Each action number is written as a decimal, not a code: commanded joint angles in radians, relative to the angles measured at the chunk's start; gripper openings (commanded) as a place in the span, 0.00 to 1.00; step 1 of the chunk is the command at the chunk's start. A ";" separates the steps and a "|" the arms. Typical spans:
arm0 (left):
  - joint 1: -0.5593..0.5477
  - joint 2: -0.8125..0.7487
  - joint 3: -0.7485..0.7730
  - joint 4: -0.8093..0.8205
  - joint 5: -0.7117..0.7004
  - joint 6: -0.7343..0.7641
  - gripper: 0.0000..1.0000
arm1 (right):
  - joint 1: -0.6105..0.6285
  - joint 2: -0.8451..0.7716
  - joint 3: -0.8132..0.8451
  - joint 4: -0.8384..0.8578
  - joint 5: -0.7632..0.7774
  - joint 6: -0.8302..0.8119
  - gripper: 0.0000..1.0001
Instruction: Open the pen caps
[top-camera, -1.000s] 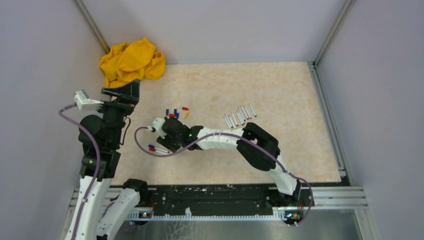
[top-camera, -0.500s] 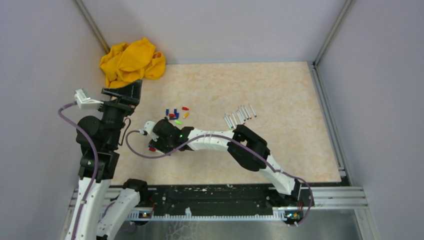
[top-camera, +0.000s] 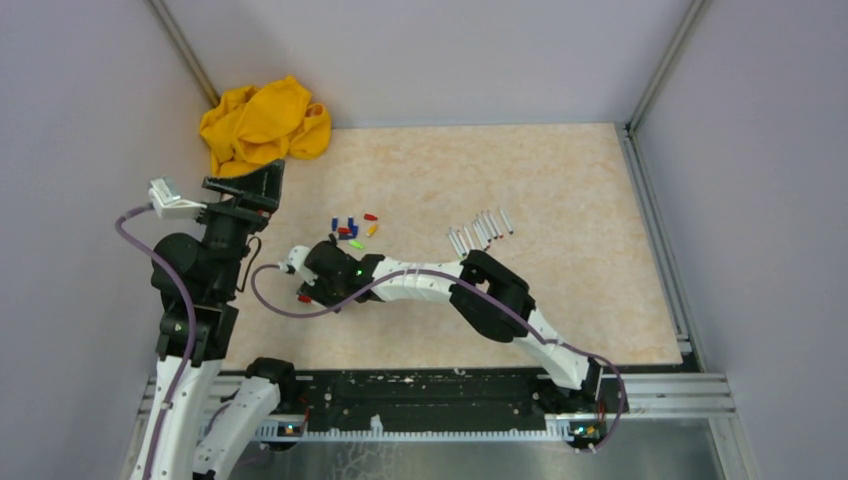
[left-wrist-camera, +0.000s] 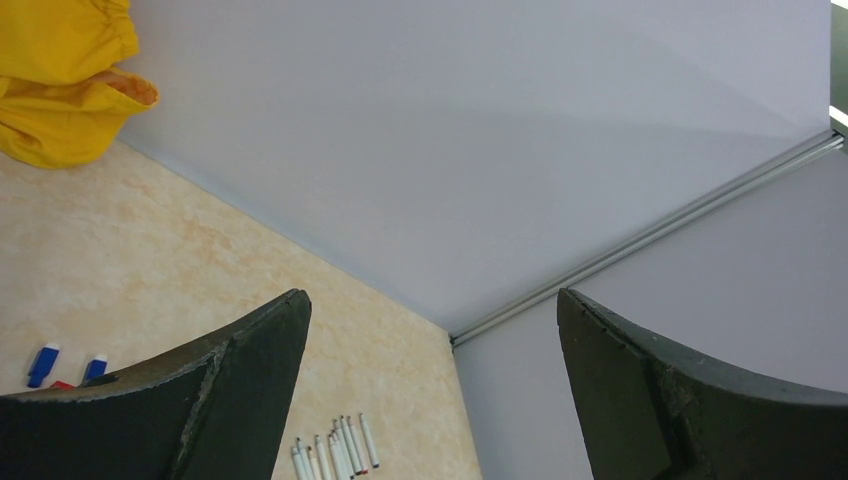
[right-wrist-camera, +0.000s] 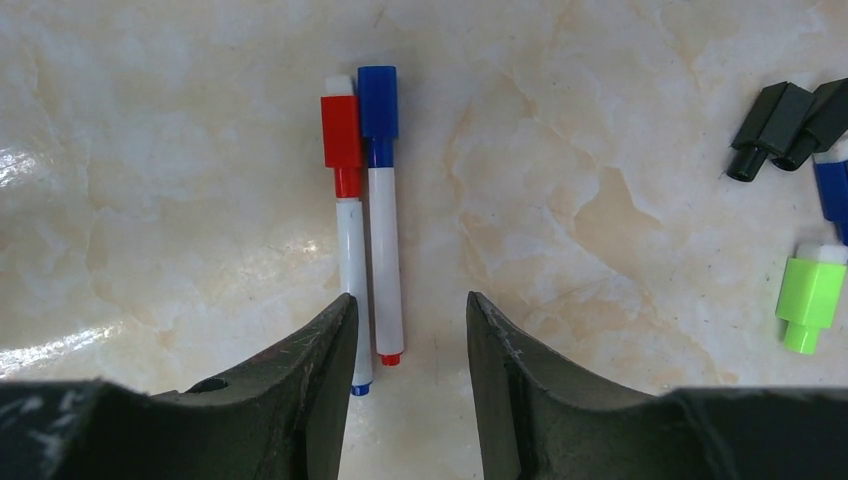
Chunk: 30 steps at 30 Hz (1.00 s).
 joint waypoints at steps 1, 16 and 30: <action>-0.005 -0.014 0.004 -0.001 0.015 -0.017 0.99 | 0.010 0.025 0.056 0.002 0.000 -0.011 0.44; -0.005 -0.019 -0.009 0.004 0.008 -0.021 0.99 | 0.011 0.040 0.039 0.006 0.011 -0.019 0.36; -0.005 -0.016 -0.029 0.003 -0.002 -0.019 0.99 | 0.010 -0.069 -0.090 0.059 0.066 -0.014 0.01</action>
